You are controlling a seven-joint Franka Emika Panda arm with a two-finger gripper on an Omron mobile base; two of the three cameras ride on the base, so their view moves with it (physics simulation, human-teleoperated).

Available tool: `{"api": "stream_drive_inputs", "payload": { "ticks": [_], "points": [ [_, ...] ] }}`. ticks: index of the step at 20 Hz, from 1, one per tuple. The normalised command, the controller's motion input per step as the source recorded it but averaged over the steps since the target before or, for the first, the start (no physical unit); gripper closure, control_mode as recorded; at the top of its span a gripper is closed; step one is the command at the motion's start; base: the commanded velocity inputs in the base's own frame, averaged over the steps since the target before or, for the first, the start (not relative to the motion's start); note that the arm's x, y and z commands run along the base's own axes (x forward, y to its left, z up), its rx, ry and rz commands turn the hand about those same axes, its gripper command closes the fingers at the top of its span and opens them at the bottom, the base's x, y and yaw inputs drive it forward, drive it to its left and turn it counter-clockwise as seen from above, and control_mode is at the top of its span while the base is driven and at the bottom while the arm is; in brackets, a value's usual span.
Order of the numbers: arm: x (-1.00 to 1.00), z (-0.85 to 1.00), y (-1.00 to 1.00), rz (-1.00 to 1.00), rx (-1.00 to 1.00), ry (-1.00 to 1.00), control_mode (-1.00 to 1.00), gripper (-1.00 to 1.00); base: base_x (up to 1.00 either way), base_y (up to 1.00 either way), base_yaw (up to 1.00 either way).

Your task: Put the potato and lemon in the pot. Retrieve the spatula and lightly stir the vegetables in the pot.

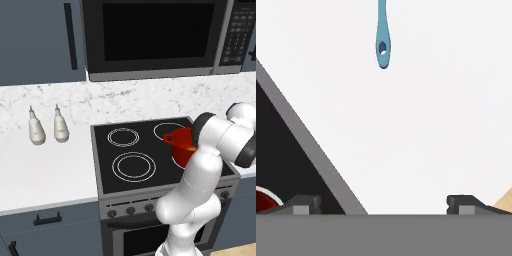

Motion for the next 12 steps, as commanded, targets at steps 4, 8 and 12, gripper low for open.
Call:
{"api": "stream_drive_inputs", "payload": {
  "ticks": [4, 8, 12],
  "points": [
    [0.28, -0.08, -0.38, -0.03, 0.00, 0.15, -1.00, -1.00, 0.00, 0.00, 0.00],
    [0.38, -0.13, -0.41, -0.01, 0.00, 0.08, -1.00, -1.00, 0.00, 0.00, 0.00],
    [0.41, -0.09, -0.27, 0.00, 0.00, 0.02, -1.00, -1.00, 0.00, 0.00, 0.00]
  ]
}}
